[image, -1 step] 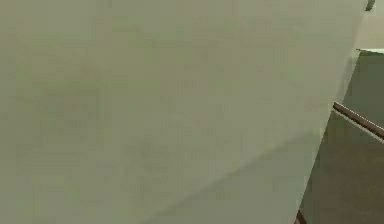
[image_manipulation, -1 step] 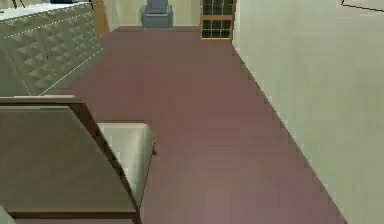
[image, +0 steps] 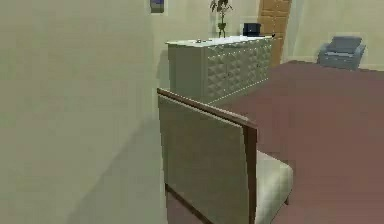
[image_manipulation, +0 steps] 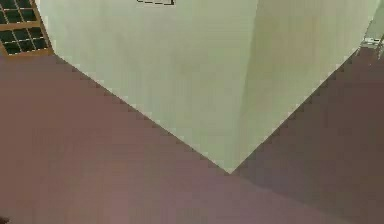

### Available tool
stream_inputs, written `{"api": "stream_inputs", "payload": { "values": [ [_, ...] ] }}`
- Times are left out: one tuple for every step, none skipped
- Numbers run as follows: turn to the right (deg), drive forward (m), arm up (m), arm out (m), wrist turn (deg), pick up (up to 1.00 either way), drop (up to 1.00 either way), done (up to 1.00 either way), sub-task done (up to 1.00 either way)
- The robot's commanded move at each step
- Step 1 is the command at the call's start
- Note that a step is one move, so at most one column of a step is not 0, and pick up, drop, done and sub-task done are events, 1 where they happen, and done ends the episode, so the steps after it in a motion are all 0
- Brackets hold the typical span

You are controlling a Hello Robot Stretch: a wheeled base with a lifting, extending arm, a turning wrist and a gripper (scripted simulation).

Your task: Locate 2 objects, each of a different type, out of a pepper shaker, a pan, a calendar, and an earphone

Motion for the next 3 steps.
{"api": "stream_inputs", "payload": {
  "values": [
    [45.0, 0.0, 0.0, 0.0, 0.0, 0.0, 0.0, 0.0, 0.0],
    [33.0, 0.0, 0.0, 0.0, 0.0, 0.0, 0.0, 0.0, 0.0],
    [0.0, 0.5, 0.0, 0.0, 0.0, 0.0, 0.0, 0.0, 0.0]
  ]
}}
